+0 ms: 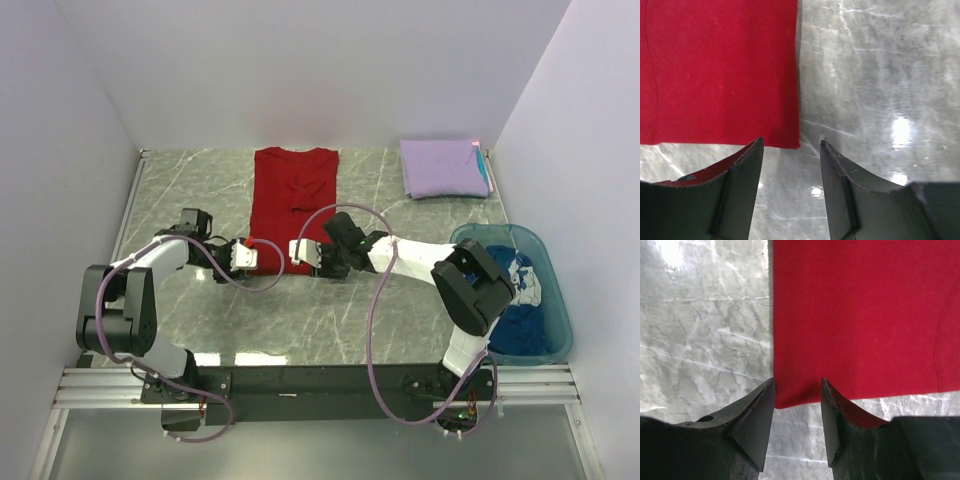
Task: Fold and stack the t-shirts
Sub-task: Fold the tshirt
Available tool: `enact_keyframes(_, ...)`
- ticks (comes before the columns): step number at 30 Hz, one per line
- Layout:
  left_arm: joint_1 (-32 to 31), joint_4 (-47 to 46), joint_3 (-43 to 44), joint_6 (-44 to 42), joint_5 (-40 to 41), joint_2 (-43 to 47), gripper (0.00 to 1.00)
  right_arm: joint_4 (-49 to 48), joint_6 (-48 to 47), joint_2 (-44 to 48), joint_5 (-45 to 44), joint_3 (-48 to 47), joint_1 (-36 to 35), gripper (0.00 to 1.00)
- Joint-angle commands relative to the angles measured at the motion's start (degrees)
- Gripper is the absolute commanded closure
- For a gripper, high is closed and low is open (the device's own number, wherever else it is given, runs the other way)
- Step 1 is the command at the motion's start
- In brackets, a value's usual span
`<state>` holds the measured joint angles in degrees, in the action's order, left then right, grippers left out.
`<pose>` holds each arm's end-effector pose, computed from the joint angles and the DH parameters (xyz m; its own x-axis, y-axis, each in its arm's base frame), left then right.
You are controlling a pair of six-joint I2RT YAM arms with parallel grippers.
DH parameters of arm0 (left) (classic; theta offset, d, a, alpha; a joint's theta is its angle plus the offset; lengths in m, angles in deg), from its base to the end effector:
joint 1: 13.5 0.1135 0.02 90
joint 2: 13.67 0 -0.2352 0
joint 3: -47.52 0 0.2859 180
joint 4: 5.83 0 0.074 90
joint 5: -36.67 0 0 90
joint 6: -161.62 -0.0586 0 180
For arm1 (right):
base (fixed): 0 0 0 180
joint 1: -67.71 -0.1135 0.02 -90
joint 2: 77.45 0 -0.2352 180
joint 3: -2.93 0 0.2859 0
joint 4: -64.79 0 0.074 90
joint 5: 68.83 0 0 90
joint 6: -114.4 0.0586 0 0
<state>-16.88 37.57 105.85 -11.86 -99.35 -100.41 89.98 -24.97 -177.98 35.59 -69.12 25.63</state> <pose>0.2909 -0.0594 0.1033 0.1558 0.6819 -0.7146 0.9724 0.0216 0.2325 0.2810 0.2734 0.1031 0.1863 -0.8221 -0.5380 -0.9477 -0.0060 -0.3190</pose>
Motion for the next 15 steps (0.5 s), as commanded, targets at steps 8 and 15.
enact_keyframes(8,-3.1,0.9,5.7,-2.1,3.7,-5.6,0.57,3.8,-6.4,-3.6,-3.6,-2.9,-1.3,0.54)
enact_keyframes(15,-5.1,3.2,7.6,-3.1,6.6,-7.8,0.68,5.5,-6.4,-6.0,-4.7,-5.6,-1.2,0.78)
